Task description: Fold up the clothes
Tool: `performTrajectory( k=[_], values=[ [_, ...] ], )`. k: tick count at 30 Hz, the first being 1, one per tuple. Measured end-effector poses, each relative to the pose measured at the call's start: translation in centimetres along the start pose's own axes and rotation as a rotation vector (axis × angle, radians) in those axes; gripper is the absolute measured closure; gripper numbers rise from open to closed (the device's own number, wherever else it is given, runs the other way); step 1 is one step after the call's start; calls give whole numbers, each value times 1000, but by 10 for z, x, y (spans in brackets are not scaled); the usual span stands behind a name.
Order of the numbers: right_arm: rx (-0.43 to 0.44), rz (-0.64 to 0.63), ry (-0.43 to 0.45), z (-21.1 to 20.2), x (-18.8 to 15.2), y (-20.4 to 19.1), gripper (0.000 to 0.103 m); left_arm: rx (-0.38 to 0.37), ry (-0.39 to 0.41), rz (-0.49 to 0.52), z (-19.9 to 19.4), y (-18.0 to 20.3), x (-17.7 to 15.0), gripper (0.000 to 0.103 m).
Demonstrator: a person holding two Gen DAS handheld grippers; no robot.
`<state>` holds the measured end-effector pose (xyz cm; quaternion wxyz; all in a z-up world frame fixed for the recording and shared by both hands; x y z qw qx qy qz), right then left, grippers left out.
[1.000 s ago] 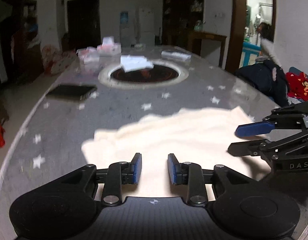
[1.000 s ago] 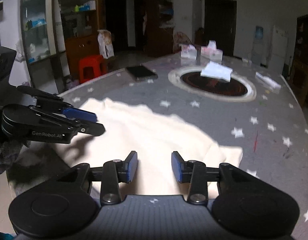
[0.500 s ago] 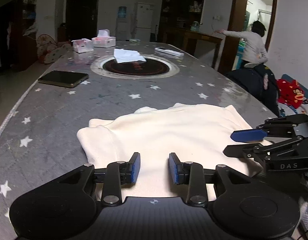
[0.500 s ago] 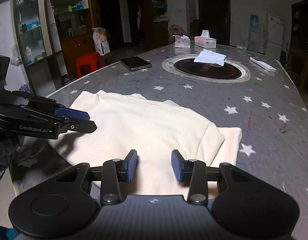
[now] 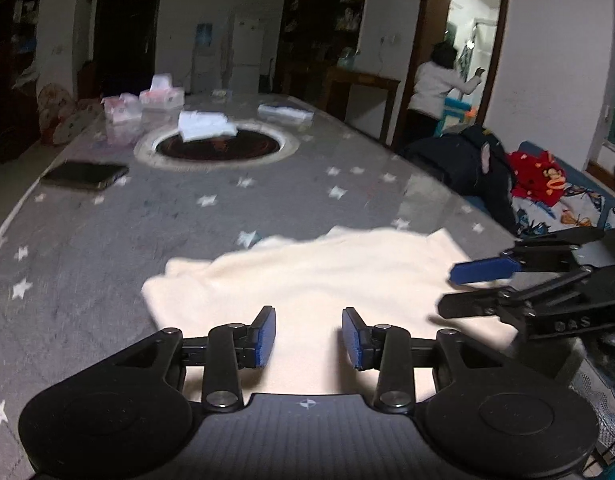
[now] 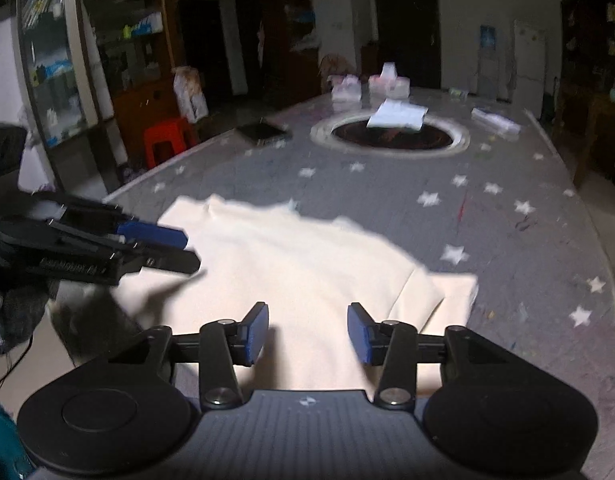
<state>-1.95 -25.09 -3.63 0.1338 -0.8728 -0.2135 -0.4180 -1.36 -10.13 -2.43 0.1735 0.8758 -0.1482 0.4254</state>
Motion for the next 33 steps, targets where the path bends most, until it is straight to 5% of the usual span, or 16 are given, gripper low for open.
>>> performTrajectory(
  k=[14,33],
  values=[
    [-60,80,15,6,-12,28,53,10,-35,-10,12,5,-13,59],
    [-41,43,29,10,-14,6,31,65,-21,-38,10,-5,-17,45]
  ],
)
Point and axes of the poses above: each gripper's, at about its wrist camera, not at the fingertips, and z roughly the way its jaws point, y to its right, x to its top, the point moved 10 cm from there along z, roughly the way its jaws point, and after that the axes turned 4 degrees about -z, right-handed, at the moved point
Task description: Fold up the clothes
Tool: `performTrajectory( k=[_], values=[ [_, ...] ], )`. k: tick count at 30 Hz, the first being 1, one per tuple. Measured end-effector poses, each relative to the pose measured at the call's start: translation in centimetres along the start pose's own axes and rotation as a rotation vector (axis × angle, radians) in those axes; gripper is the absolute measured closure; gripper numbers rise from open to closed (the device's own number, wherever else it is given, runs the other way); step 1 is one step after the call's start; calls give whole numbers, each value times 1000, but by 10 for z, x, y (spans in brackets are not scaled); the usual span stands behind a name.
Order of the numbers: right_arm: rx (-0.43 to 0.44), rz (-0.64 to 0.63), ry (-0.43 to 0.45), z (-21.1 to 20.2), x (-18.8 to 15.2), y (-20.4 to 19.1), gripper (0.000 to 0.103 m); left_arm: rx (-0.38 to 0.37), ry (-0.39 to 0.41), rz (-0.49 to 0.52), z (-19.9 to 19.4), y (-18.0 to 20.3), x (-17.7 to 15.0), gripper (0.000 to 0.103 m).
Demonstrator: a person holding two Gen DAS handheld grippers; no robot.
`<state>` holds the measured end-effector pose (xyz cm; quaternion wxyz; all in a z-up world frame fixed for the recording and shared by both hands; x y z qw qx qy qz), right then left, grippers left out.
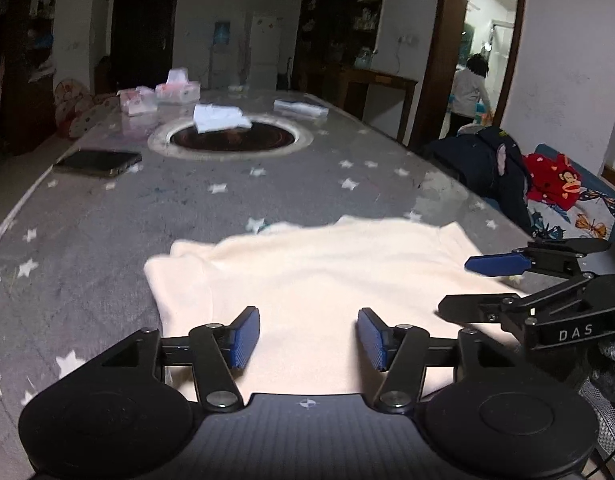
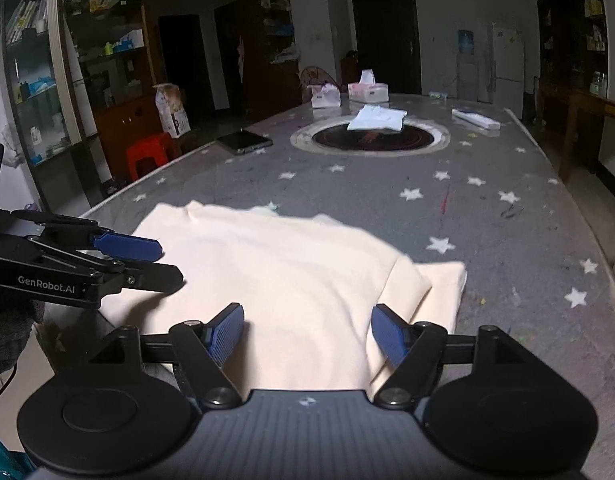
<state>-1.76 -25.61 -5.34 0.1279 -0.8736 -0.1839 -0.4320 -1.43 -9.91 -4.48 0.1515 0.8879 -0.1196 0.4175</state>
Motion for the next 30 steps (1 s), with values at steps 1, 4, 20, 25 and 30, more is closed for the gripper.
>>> performTrajectory(
  k=[1,4,20,25,30],
  values=[
    [-1,2,-3,1,-1,0,29,1,3,3,0,0,-1,44],
    [-7,8,2,1,-2,1,20,3,7,3,-2,1,0,43],
    [12,65,-6,4,-10,7,0,13,14,-3,-5,-4,-2,34],
    [20,79,2,4,-10,8,0,7,12,1,-4,-1,-3,27],
    [17,67,-6,5,-11,6,0,2,9,7,-2,3,-4,20]
  ],
)
Point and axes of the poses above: each gripper's, at about its wrist camera, not at the fingertips, and z roughly the way its jaws point, y to its right, x to its top, the point moved 10 cm from there along z, roughly the way its jaws point, and after that the axes turned 4 degrees about -z, right-handed, at the moved point
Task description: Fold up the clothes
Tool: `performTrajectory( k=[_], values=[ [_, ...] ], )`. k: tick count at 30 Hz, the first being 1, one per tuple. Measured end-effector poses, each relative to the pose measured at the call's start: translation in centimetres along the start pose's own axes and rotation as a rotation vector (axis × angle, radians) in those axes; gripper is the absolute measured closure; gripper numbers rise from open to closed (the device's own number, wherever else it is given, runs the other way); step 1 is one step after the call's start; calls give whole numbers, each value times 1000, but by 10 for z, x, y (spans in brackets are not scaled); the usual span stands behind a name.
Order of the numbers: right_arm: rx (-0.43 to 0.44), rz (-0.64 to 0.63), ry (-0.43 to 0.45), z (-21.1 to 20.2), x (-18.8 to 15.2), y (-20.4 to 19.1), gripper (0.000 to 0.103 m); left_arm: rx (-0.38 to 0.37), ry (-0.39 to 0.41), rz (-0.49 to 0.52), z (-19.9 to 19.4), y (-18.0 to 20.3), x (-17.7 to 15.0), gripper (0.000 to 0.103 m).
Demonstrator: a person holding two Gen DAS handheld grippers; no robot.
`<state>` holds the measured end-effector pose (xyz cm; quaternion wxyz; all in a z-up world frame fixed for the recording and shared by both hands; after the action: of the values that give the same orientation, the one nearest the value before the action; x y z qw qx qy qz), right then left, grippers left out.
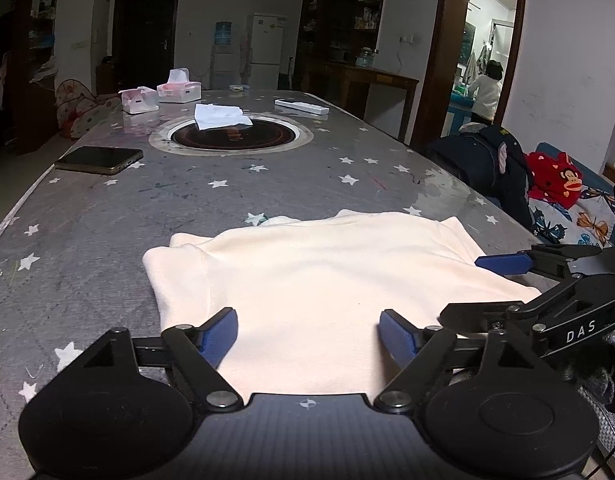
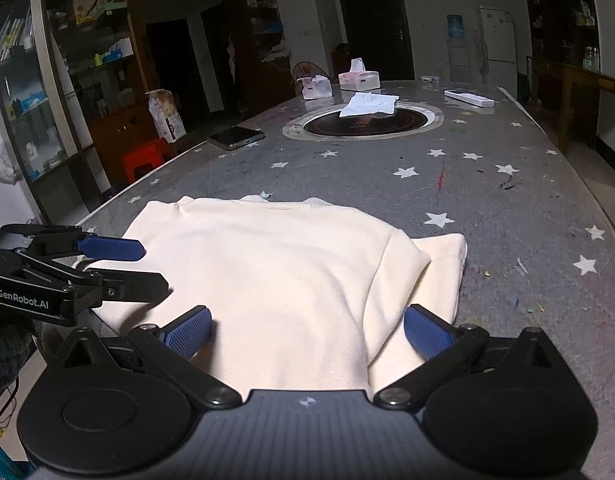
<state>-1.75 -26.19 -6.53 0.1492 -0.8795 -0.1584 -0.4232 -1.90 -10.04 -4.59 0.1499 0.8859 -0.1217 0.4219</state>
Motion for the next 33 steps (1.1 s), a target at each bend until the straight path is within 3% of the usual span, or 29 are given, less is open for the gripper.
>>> performTrajectory(
  k=[6,11,16,19,25,33],
  values=[
    [7,-5,-9,-2,1,0,0,16,22,-3,-8,-3,6,20],
    [30,17,39,-11,16,-2,0,50,70,-12,-19,-15,16,20],
    [49,5,61,-7,23,-9,0,80,36,-29,-9,-27,8,27],
    [72,27,26,3,16,-11,0,93,22,-25,-5,-31,1,33],
    [72,6,7,4,15,-10,0,98,33,-33,-9,-36,3,35],
    [94,-23,38,9,36,-13,0,123,37,-50,-10,-46,8,35]
  ],
)
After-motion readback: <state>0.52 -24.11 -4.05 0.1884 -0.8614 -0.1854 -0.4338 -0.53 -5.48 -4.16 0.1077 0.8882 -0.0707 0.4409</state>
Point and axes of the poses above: each gripper's, at about its wrist camera, not at the fingertips, and z roughly the way its jaws point, y to its right, x to its top, the point moved 10 cm from there along z, roughly the way its jaws point, and after that the axes turned 4 degrees about -z, right-handed, at the moved point
